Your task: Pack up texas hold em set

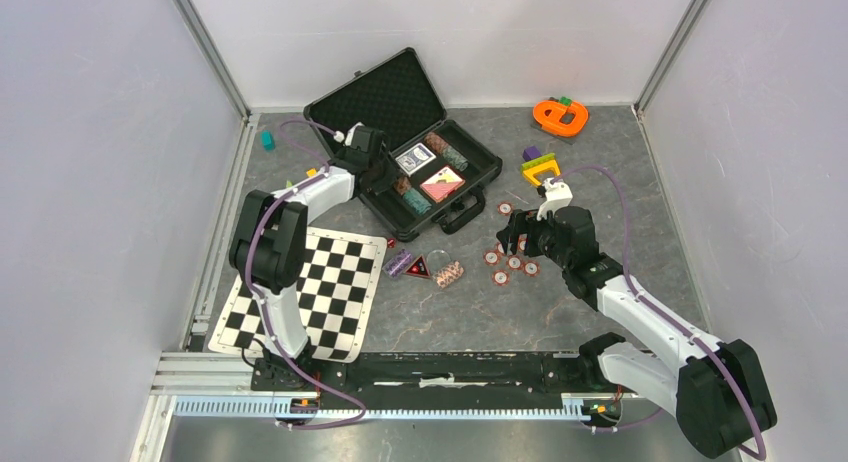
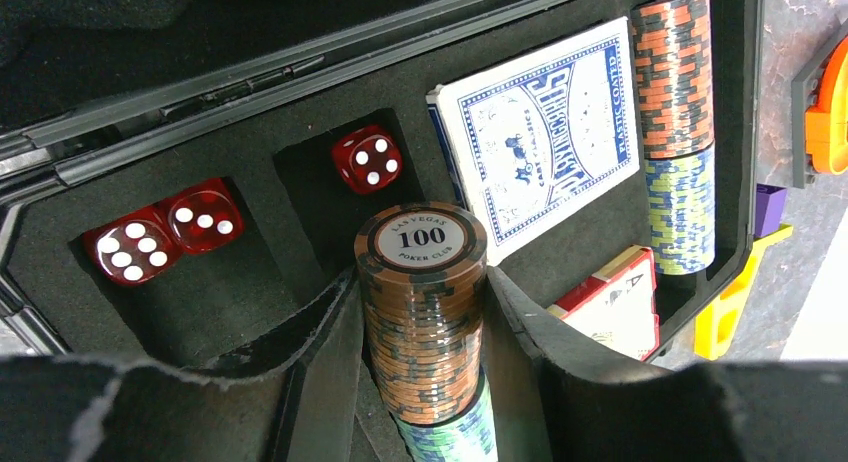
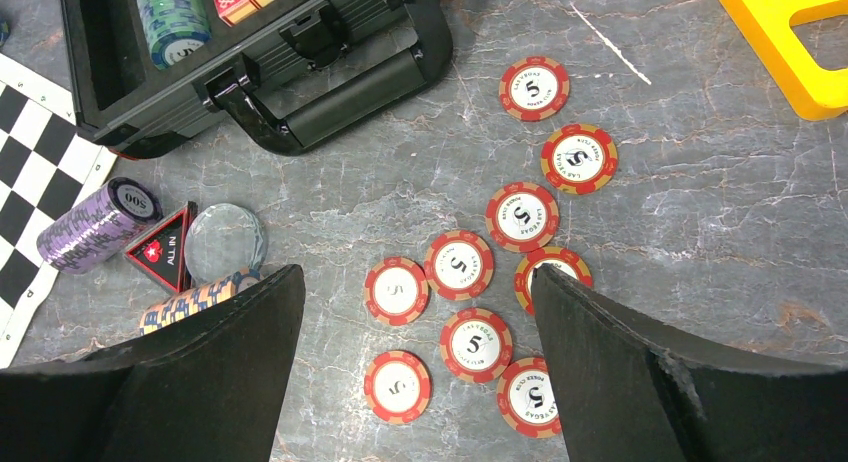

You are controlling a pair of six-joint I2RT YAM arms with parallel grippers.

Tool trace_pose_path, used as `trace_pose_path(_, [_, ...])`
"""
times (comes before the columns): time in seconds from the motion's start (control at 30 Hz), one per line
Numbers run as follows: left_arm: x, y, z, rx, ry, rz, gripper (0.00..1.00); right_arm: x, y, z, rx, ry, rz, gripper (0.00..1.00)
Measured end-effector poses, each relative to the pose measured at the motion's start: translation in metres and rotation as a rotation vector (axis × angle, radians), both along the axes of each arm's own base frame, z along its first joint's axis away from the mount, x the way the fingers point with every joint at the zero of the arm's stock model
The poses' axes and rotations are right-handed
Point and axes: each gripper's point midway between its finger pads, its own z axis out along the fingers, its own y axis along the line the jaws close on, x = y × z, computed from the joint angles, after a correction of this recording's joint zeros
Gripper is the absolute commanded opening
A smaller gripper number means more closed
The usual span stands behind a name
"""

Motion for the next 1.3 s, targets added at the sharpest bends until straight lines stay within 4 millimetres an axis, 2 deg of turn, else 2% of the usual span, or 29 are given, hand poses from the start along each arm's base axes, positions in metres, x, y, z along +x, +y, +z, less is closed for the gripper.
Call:
trace_pose_path(0.03, [-0.001, -0.001, 0.000, -0.003, 0.002, 0.003, 0.06, 0.000, 0.000, 0.000, 0.000, 0.000, 0.000, 0.89])
trace_pose_path(0.13, [-0.004, -0.004, 0.000, -0.019, 0.006, 0.021, 0.30, 0.000, 0.000, 0.000, 0.000, 0.000, 0.000, 0.89])
trace_pose_path(0.17, [-0.004, -0.004, 0.000, -0.020, 0.004, 0.026, 0.36, 0.000, 0.000, 0.000, 0.000, 0.000, 0.000, 0.89])
trace_pose_path(0.4, [-0.006, -0.005, 0.001, -0.005, -0.007, 0.041, 0.55, 0.000, 0.000, 0.000, 0.000, 0.000, 0.000, 0.89])
trace_pose_path(0.57, [-0.013, -0.006, 0.009, 0.021, -0.005, 0.038, 0.84, 0.000, 0.000, 0.000, 0.000, 0.000, 0.000, 0.89])
trace_pose_path(0.6, [-0.016, -0.007, 0.014, 0.028, -0.009, 0.030, 0.86, 0.000, 0.000, 0.000, 0.000, 0.000, 0.000, 0.89])
trace_pose_path(0.73, [-0.033, -0.004, 0.026, 0.064, 0.015, 0.012, 0.81, 0.000, 0.000, 0.000, 0.000, 0.000, 0.000, 0.89])
trace_pose_path(0.97, [-0.042, 0.004, 0.024, 0.134, 0.039, -0.026, 0.36, 0.000, 0.000, 0.000, 0.001, 0.001, 0.002, 0.89])
trace_pose_path(1.03, [-0.039, 0.005, 0.028, 0.149, 0.024, -0.034, 0.28, 0.000, 0.000, 0.000, 0.001, 0.001, 0.002, 0.89])
trace_pose_path(1.2, [-0.028, 0.002, 0.040, 0.159, -0.013, -0.049, 0.25, 0.000, 0.001, -0.001, 0.001, 0.002, 0.003, 0.89])
trace_pose_path(1.3, [-0.018, -0.003, 0.041, 0.161, -0.023, -0.054, 0.25, 0.000, 0.000, -0.001, 0.000, 0.005, 0.003, 0.89])
